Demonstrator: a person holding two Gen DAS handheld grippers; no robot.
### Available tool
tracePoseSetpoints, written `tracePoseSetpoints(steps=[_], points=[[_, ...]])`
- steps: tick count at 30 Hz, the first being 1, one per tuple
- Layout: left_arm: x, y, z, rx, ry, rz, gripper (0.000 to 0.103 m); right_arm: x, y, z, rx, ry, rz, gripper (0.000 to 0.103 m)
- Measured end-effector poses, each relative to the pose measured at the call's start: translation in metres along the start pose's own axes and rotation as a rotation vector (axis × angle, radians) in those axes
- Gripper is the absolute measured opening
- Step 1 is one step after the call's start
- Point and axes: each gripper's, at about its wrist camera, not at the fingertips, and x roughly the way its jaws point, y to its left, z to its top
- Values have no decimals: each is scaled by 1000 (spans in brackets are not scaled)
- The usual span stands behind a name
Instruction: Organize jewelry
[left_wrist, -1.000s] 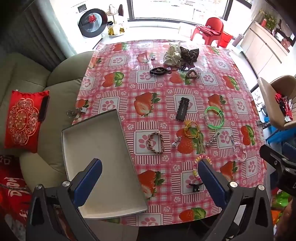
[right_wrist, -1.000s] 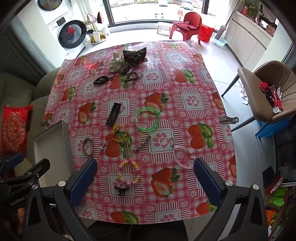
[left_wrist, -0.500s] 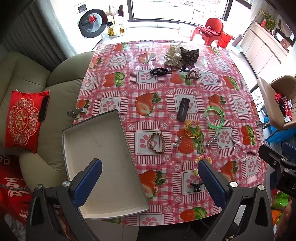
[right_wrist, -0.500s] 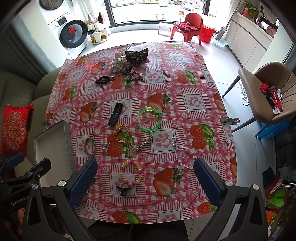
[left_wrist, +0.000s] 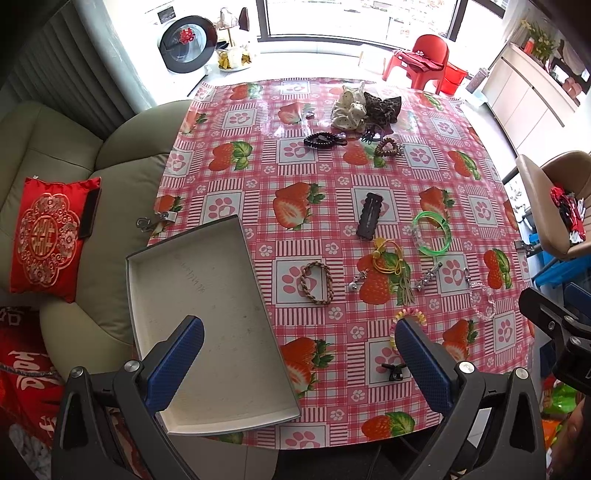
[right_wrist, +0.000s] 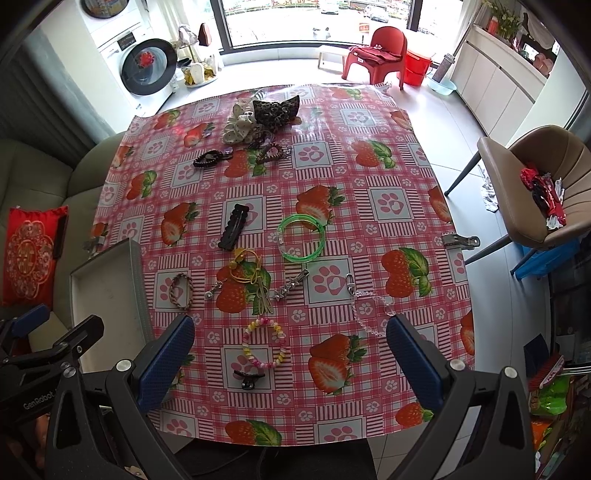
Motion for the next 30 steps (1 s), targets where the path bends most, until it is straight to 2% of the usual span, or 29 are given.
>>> tracePoseSetpoints(steps=[30], points=[[1,0,-3,0,2,5,103,-1,1,-2,0,0,3,103]])
